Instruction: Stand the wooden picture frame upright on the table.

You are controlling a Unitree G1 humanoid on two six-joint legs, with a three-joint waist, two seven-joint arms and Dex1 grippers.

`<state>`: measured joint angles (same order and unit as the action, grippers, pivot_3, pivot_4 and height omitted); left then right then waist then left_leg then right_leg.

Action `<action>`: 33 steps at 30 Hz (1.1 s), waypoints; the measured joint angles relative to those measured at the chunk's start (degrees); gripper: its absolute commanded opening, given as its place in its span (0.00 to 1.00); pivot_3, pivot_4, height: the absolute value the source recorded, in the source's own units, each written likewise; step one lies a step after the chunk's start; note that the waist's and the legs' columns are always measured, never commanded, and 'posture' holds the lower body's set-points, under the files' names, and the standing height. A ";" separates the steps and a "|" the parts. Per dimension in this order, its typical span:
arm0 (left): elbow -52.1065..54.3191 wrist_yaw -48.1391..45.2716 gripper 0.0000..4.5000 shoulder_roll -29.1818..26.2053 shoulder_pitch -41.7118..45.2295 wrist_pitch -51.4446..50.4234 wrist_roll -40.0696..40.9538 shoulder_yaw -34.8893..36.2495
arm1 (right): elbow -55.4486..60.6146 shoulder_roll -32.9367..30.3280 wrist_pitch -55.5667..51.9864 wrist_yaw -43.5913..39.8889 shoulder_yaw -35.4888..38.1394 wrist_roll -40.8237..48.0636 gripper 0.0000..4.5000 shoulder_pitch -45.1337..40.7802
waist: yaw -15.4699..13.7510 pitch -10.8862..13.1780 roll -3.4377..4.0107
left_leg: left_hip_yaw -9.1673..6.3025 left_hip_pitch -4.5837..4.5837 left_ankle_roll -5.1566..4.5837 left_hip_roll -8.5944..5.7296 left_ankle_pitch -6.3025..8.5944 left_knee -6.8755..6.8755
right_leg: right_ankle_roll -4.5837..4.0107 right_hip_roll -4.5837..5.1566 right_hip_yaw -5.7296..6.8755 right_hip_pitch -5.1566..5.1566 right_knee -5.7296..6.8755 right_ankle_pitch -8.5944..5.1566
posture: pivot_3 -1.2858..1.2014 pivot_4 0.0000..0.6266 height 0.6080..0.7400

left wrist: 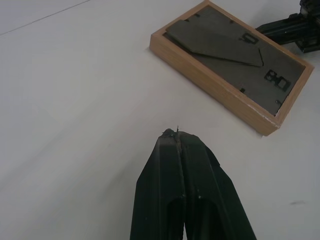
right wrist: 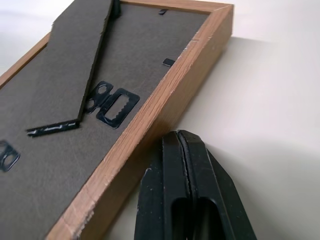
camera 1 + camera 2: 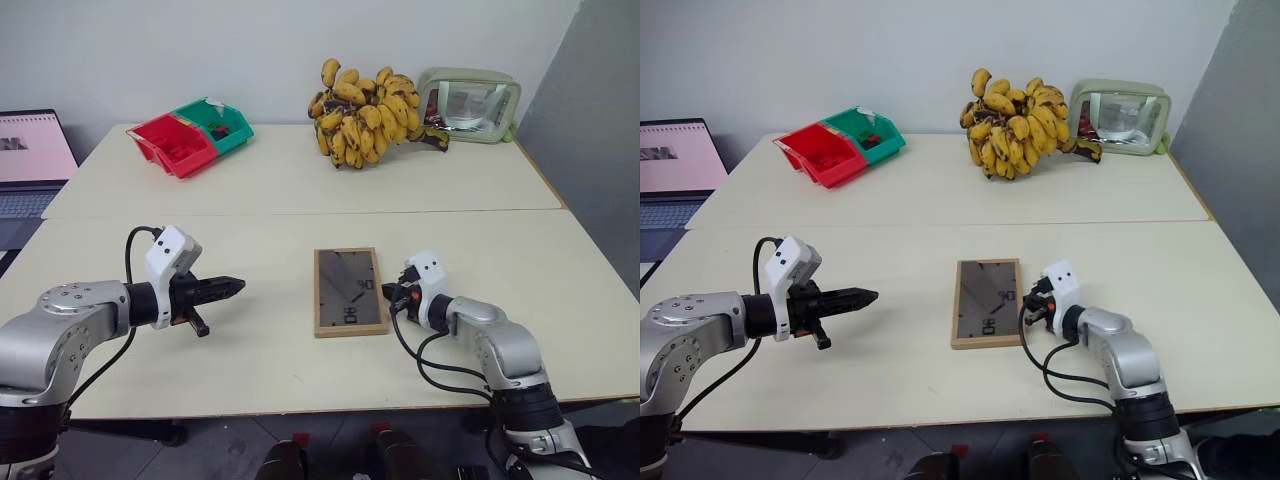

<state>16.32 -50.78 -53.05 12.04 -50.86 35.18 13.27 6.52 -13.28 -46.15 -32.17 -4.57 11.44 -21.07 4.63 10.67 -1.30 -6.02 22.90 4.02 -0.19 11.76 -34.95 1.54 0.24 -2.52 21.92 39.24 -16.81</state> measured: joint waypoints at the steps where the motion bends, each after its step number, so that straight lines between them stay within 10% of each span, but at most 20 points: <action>1: 0.00 0.00 0.01 0.00 -0.03 0.00 0.07 0.00 | 0.11 0.17 -0.22 0.02 -0.39 0.18 0.00 0.04 | -0.05 0.00 0.00 | 0.00 0.01 0.00 0.00 0.00 0.00 | 0.00 0.00 0.00 0.00 0.00 0.00 | 0.52 0.24 1.00; 15: -0.12 0.07 0.01 0.12 0.16 -0.74 2.09 0.12 | -1.14 -2.66 -0.35 -0.35 -1.30 1.35 0.00 -1.70 | -0.33 0.00 0.00 | 0.01 0.03 0.00 -0.01 0.00 0.00 | 0.00 0.02 0.01 0.03 -0.01 0.00 | 0.52 0.24 1.00; 22: -14.07 -5.00 0.31 -1.71 10.10 -17.48 15.85 5.07 | -5.60 -11.61 4.35 -6.97 -1.23 1.21 0.00 -3.43 | -0.94 0.00 0.00 | 0.02 0.04 -0.01 -0.13 0.01 0.00 | 0.02 -0.01 0.05 0.04 -0.02 -0.01 | 0.52 0.24 1.00; 33: -33.16 -6.64 0.84 -1.60 20.87 -31.71 16.17 -2.24 | -14.24 -15.85 11.99 -12.22 -1.29 0.30 0.00 -7.57 | -1.02 0.00 0.00 | 0.03 0.06 0.00 -0.12 0.00 -0.01 | 0.01 -0.02 0.03 0.13 0.13 -0.01 | 0.52 0.24 1.00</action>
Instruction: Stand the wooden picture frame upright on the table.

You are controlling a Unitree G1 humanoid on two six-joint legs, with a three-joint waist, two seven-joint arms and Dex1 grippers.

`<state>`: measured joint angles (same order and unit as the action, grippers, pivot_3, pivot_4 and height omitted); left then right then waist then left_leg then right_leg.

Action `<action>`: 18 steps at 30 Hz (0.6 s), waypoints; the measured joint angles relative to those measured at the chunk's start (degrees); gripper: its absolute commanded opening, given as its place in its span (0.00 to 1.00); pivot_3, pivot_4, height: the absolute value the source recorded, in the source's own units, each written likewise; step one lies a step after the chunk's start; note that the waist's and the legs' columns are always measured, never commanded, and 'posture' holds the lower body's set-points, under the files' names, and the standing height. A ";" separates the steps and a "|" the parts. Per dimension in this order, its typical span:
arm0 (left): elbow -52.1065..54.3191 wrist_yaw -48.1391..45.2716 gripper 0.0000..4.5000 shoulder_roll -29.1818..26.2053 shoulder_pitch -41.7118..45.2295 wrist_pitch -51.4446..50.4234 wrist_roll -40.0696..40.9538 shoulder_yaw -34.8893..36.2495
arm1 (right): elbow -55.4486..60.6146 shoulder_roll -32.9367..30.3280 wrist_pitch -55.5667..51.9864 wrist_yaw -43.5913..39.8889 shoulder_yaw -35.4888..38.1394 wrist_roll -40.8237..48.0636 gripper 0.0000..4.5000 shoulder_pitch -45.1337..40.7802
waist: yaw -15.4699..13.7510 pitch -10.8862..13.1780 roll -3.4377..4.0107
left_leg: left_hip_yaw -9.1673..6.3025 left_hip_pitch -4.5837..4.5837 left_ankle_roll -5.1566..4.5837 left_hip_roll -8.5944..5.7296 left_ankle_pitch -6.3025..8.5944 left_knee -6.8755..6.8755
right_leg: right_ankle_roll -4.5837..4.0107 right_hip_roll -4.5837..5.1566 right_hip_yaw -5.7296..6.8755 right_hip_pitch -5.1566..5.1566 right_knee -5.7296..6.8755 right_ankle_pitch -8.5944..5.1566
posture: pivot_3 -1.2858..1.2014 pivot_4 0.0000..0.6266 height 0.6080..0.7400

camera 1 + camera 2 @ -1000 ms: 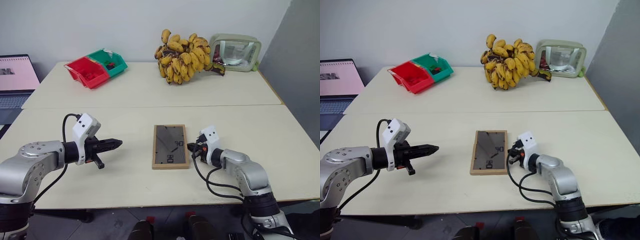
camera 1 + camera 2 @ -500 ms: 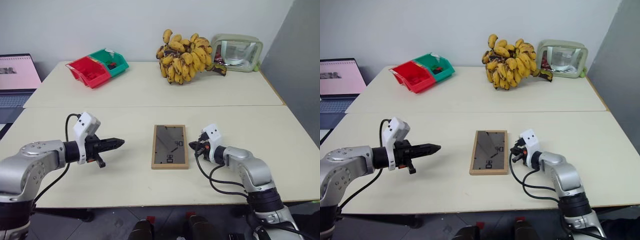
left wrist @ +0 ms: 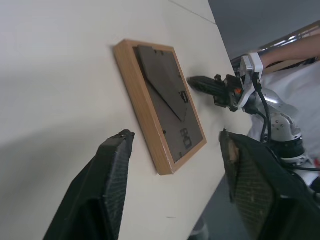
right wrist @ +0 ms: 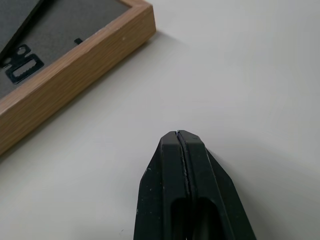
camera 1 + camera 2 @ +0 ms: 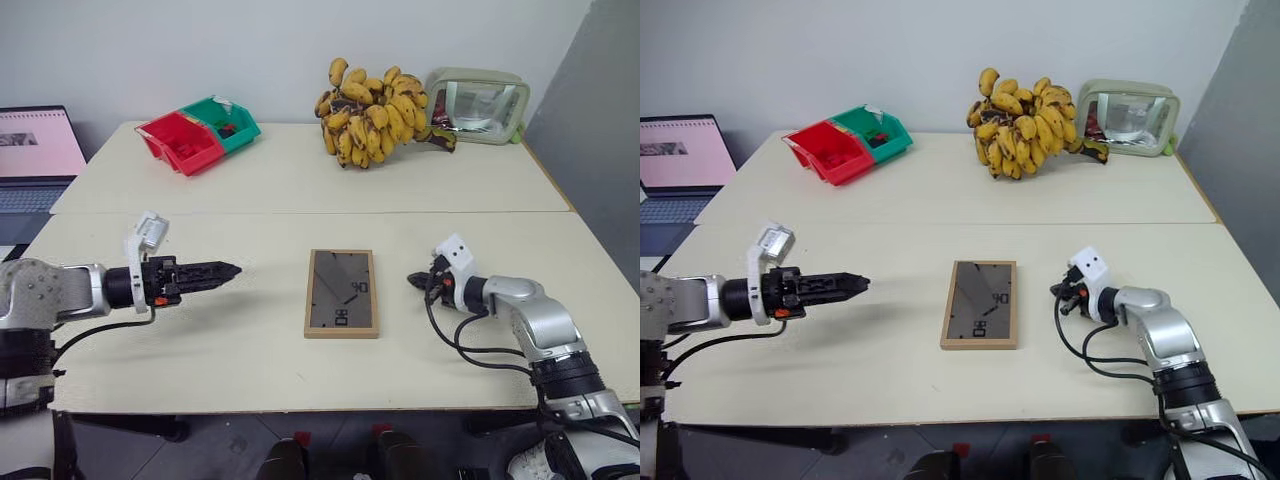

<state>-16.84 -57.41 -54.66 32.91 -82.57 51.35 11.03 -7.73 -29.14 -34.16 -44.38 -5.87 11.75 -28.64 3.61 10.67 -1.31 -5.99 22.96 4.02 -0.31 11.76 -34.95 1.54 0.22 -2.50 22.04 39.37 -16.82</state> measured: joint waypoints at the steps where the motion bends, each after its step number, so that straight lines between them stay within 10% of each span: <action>1: -1.13 -0.84 0.88 0.17 0.59 0.00 -0.51 -1.48 | -0.30 0.04 0.30 -0.15 -0.02 -0.24 0.00 -0.04 | -0.02 0.00 0.00 | 0.00 0.01 0.00 0.00 0.00 0.00 | -0.01 0.00 0.00 0.02 0.03 0.00 | 0.52 0.24 1.00; 18: -12.91 -8.10 0.99 13.37 6.20 11.01 -12.34 -15.13 | 5.62 6.50 -2.06 3.03 -3.39 -1.47 0.00 2.43 | -0.39 -0.04 0.04 | -0.03 0.01 0.02 -0.03 -0.01 -0.10 | -0.06 0.05 -0.01 0.08 0.30 -0.03 | 0.52 0.24 1.00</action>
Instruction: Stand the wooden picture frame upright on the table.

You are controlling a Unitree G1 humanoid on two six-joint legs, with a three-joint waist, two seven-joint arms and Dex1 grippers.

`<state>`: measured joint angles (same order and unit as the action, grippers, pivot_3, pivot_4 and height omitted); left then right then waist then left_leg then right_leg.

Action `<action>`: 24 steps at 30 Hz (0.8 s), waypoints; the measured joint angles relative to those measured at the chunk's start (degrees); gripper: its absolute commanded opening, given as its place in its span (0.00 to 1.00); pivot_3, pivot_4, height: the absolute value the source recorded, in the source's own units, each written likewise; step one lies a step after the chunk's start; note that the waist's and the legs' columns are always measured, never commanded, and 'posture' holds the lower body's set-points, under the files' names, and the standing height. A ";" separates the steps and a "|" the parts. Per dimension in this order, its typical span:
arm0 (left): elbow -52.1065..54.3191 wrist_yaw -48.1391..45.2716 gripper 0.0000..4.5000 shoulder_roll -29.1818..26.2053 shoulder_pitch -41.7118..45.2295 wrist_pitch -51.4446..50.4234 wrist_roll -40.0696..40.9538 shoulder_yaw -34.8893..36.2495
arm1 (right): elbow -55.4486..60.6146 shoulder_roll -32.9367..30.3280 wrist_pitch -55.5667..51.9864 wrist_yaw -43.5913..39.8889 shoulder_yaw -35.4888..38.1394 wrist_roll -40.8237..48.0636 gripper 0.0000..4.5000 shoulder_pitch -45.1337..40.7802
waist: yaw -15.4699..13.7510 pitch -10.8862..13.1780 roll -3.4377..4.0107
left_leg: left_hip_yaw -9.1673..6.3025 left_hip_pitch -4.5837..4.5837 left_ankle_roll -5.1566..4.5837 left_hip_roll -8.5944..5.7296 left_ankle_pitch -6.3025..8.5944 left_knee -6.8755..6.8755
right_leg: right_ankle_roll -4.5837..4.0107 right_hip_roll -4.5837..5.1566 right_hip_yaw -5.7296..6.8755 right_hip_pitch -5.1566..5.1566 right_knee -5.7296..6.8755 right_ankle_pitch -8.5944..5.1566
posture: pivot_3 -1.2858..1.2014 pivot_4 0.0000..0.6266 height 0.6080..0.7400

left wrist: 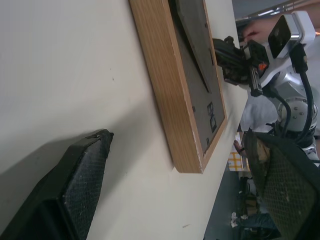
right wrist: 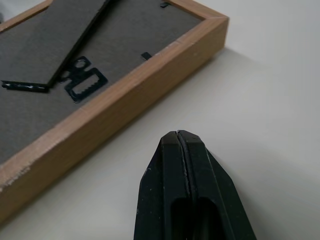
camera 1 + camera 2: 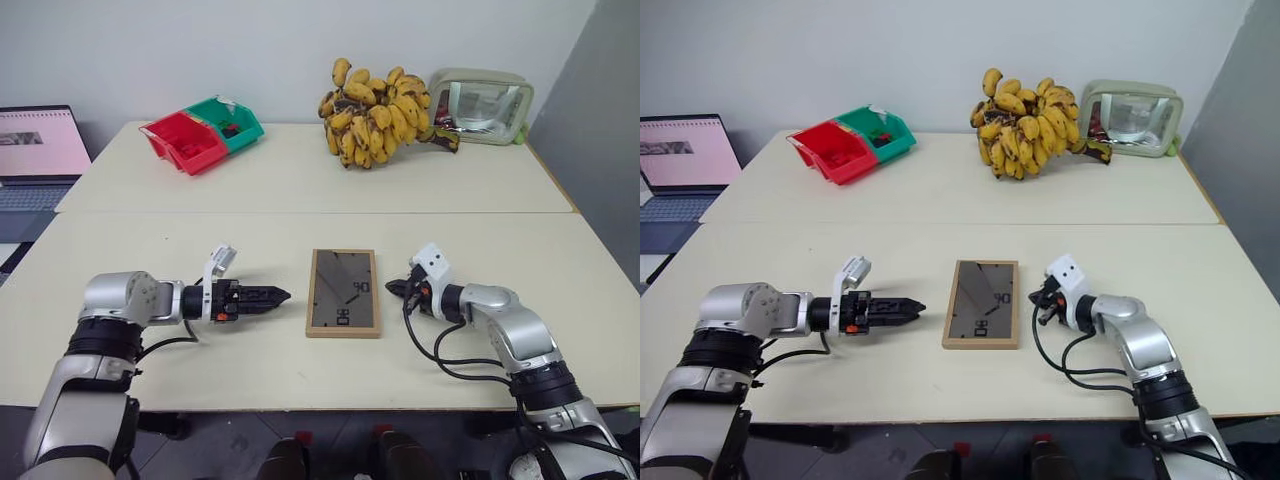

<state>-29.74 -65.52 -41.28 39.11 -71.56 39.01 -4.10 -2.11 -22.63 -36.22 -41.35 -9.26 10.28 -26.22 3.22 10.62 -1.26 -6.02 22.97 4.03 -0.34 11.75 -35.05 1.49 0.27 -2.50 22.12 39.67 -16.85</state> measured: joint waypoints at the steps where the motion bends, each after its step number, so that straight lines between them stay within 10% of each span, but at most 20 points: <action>1: -0.12 -0.13 0.99 0.79 0.03 0.04 -0.25 -0.05 | 0.35 0.84 -0.34 0.50 -0.18 -0.04 0.00 0.02 | -0.05 -0.03 0.02 | -0.02 -0.01 0.00 0.00 0.00 -0.02 | 0.00 0.01 0.01 -0.03 0.00 0.00 | 0.52 0.24 1.00; 24: 15.77 13.35 0.95 15.32 -8.51 -13.21 5.69 10.94 | 1.82 10.98 -3.56 11.68 -2.14 -1.22 0.00 0.50 | -0.44 -0.15 0.08 | -0.03 -0.03 0.01 0.01 -0.01 -0.05 | 0.11 0.33 0.02 -0.09 0.02 -0.06 | 0.52 0.24 1.00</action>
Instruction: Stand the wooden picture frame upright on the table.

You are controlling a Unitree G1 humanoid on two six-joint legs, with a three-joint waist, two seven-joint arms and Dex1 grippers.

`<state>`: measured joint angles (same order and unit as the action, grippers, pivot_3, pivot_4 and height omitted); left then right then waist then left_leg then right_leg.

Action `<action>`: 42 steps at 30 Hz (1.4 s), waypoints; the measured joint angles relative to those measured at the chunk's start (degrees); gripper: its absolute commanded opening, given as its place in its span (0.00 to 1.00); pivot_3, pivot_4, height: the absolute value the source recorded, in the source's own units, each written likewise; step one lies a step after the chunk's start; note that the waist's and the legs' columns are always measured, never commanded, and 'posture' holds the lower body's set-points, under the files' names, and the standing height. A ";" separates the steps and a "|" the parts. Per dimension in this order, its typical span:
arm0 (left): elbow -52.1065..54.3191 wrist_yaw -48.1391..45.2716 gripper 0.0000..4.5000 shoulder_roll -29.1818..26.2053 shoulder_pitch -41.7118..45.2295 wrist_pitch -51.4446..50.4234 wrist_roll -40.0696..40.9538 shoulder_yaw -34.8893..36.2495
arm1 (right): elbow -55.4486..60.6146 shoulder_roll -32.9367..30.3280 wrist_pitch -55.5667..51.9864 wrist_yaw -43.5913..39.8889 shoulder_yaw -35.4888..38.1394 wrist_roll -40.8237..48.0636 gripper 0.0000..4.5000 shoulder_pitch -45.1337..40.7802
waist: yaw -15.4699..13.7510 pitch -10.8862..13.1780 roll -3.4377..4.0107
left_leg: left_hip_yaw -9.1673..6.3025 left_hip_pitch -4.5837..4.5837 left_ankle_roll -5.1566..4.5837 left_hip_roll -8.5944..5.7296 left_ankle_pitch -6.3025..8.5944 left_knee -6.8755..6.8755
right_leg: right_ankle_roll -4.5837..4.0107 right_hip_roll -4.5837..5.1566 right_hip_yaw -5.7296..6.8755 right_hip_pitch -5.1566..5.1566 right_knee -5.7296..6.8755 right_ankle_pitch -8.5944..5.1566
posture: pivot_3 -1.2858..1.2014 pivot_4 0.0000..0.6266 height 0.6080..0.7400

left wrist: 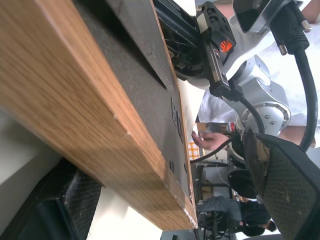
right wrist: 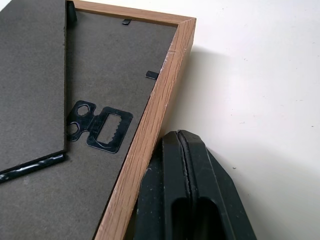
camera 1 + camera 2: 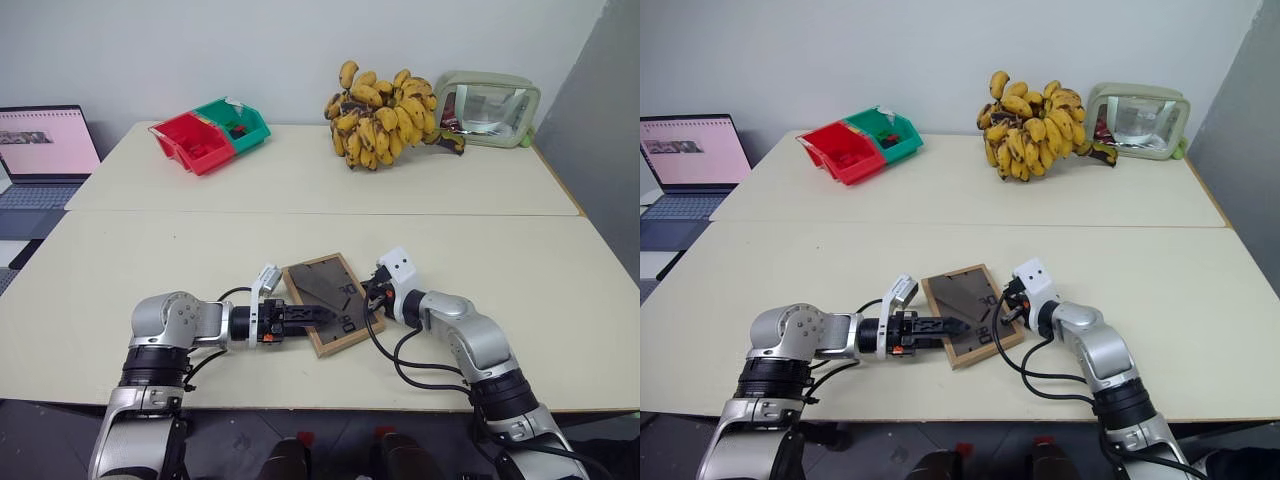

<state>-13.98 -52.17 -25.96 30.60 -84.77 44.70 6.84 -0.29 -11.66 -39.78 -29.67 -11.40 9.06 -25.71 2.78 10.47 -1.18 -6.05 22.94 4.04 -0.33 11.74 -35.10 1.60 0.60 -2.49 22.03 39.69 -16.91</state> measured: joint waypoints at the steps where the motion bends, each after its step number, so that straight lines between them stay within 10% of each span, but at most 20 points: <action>1: -0.03 0.99 0.89 0.64 -0.07 0.22 0.01 0.69 | 0.04 0.02 -0.15 0.02 0.05 0.03 0.00 0.00 | -0.02 0.00 0.00 | -0.01 0.00 0.00 0.00 0.00 0.00 | 0.00 0.00 0.01 0.00 0.00 0.00 | 0.52 0.24 1.00; 13: -1.04 7.67 0.32 2.79 1.40 1.85 0.64 5.82 | 1.72 0.75 -2.10 0.97 0.84 1.33 0.00 1.06 | 0.21 0.00 -0.01 | 0.00 0.00 0.01 0.00 0.00 0.00 | 0.00 -0.03 0.01 0.01 0.03 0.00 | 0.52 0.24 1.00; 24: 1.73 11.58 0.29 3.53 3.11 -1.34 2.95 9.81 | -0.10 -1.59 -1.43 0.77 3.79 1.69 0.00 -0.65 | 0.08 0.03 -0.04 | -0.03 0.07 0.03 -0.02 -0.02 0.00 | 0.01 -0.01 0.03 0.04 0.02 0.00 | 0.52 0.24 1.00; 35: 7.11 3.59 0.29 -5.59 9.42 6.44 4.64 6.87 | 1.01 -17.92 -14.13 -20.76 14.77 21.21 0.42 -19.37 | 0.71 0.15 -0.04 | 0.08 0.06 0.03 -0.04 -0.01 0.19 | -0.01 -0.15 -0.01 0.11 -0.18 0.01 | 0.52 0.24 1.00; 42: 5.45 -1.00 0.29 -7.84 12.79 15.39 0.83 2.01 | -0.08 -17.69 -16.23 -28.19 12.28 26.66 0.75 -29.55 | 0.50 0.15 -0.05 | 0.02 0.15 0.02 -0.01 -0.01 0.18 | -0.01 -0.12 0.03 0.13 -0.29 0.01 | 0.52 0.24 1.00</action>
<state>-8.53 -53.17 -33.80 43.39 -69.37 45.53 8.84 -0.37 -29.35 -56.02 -57.86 0.88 35.72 -55.26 3.29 10.62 -1.23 -6.03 23.09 4.06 -0.34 11.73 -34.92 1.59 0.48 -2.46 22.15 39.40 -16.90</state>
